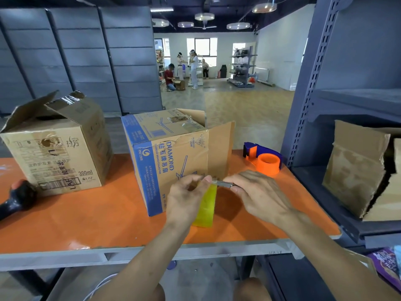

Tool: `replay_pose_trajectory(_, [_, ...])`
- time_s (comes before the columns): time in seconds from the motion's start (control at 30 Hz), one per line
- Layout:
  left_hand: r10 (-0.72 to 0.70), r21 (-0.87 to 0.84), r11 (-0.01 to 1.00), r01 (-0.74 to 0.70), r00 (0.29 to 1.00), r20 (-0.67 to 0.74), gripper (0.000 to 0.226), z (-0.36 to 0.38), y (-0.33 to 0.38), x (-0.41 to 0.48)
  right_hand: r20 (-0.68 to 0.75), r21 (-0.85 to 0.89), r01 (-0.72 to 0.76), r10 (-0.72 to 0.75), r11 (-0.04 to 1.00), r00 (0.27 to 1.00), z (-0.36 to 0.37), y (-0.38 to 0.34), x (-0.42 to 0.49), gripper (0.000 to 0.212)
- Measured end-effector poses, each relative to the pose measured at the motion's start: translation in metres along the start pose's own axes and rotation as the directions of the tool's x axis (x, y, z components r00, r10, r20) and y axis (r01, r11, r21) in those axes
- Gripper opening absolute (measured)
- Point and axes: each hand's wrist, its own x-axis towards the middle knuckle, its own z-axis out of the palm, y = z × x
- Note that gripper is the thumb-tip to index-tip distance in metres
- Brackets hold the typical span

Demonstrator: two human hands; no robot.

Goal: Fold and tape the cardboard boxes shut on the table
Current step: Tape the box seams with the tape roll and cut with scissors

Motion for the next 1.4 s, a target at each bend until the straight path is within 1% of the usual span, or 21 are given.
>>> replay_pose_trajectory(0.1, [-0.008,0.032,0.999,0.009,1.0,-0.027,0.01,0.001,-0.001,0.001,-0.033,-0.055,0.04,-0.042,0.998,0.999,-0.003,-0.001,0.001,0.025])
replay_pose_trajectory(0.2, [-0.001,0.106,0.994,0.004,1.0,-0.023,0.015,-0.001,-0.001,-0.001,-0.007,0.013,0.014,-0.014,1.0,1.0,0.001,0.0,0.004,0.023])
replay_pose_trajectory(0.23, [0.01,0.129,0.992,-0.009,1.0,-0.006,0.019,-0.002,-0.001,-0.002,0.013,0.05,0.008,-0.009,0.999,1.0,0.003,0.001,0.006,0.022])
replay_pose_trajectory(0.3, [0.029,0.147,0.989,-0.033,0.999,0.029,0.038,-0.004,0.0,-0.006,0.03,0.104,0.011,-0.014,0.994,0.999,0.009,0.003,0.008,0.021])
replay_pose_trajectory(0.37, [0.049,0.122,0.991,-0.052,0.998,0.032,0.052,-0.006,0.0,-0.01,0.027,0.135,-0.004,0.0,0.991,1.0,0.012,0.007,0.009,0.02])
replay_pose_trajectory(0.43, [0.067,0.091,0.993,-0.069,0.997,0.031,0.049,-0.005,-0.001,-0.015,0.036,0.151,-0.013,0.007,0.988,0.999,0.013,0.01,0.006,0.019])
replay_pose_trajectory(0.53, [0.065,0.046,0.996,-0.07,0.993,0.095,0.044,0.002,-0.004,-0.023,0.067,0.132,-0.007,-0.002,0.991,0.998,0.012,0.015,0.001,0.022])
replay_pose_trajectory(0.6, [0.121,0.098,0.986,-0.135,0.983,0.137,0.047,0.011,-0.005,-0.028,0.095,0.108,-0.019,0.008,0.994,0.995,0.011,0.02,-0.003,0.024])
replay_pose_trajectory(0.67, [0.227,0.306,0.915,-0.264,0.962,0.151,0.05,0.023,-0.003,-0.028,0.129,0.101,-0.04,0.026,0.994,0.991,0.008,0.03,-0.008,0.022])
replay_pose_trajectory(0.73, [0.328,0.526,0.769,-0.362,0.931,0.161,0.051,0.033,0.002,-0.027,0.156,0.118,-0.073,0.054,0.99,0.986,0.006,0.038,-0.015,0.021])
replay_pose_trajectory(0.8, [0.36,0.62,0.679,-0.392,0.915,0.185,0.05,0.041,0.004,-0.025,0.187,0.112,-0.108,0.085,0.988,0.979,0.004,0.043,-0.019,0.02])
replay_pose_trajectory(0.87, [0.358,0.648,0.653,-0.393,0.913,0.193,0.049,0.046,0.003,-0.024,0.205,0.079,-0.119,0.1,0.99,0.974,0.004,0.045,-0.02,0.023])
replay_pose_trajectory(0.93, [0.321,0.626,0.695,-0.354,0.931,0.171,0.049,0.042,0.001,-0.022,0.218,0.04,-0.119,0.107,0.992,0.97,0.008,0.045,-0.018,0.028])
replay_pose_trajectory(1.0, [0.269,0.561,0.767,-0.313,0.949,0.163,0.047,0.035,-0.004,-0.022,0.234,0.029,-0.127,0.117,0.991,0.965,0.012,0.043,-0.016,0.028])
replay_pose_trajectory(1.03, [0.232,0.485,0.827,-0.284,0.958,0.167,0.045,0.031,-0.005,-0.023,0.23,0.038,-0.128,0.116,0.991,0.966,0.014,0.041,-0.015,0.026])
replay_pose_trajectory(1.1, [0.149,0.247,0.95,-0.189,0.974,0.172,0.042,0.028,-0.005,-0.025,0.207,0.069,-0.119,0.102,0.99,0.973,0.017,0.037,-0.014,0.02])
replay_pose_trajectory(1.13, [0.12,0.129,0.982,-0.141,0.98,0.156,0.041,0.026,-0.005,-0.026,0.202,0.084,-0.115,0.096,0.99,0.975,0.019,0.034,-0.012,0.017])
replay_pose_trajectory(1.2, [0.063,-0.05,0.997,-0.058,0.993,0.101,0.041,0.025,-0.002,-0.028,0.188,0.124,-0.115,0.09,0.986,0.978,0.019,0.027,-0.009,0.013])
replay_pose_trajectory(1.27, [0.014,-0.156,0.988,-0.002,0.997,0.079,0.043,0.025,-0.001,-0.033,0.16,0.155,-0.109,0.083,0.982,0.984,0.019,0.022,-0.004,0.013])
replay_pose_trajectory(1.33, [0.011,-0.202,0.979,0.006,0.996,0.083,0.047,0.024,-0.003,-0.037,0.168,0.155,-0.112,0.085,0.982,0.982,0.017,0.019,0.0,0.019])
replay_pose_trajectory(1.4, [0.064,-0.192,0.98,-0.046,0.994,0.088,0.052,0.022,-0.005,-0.04,0.191,0.155,-0.13,0.099,0.979,0.977,0.015,0.017,0.002,0.027])
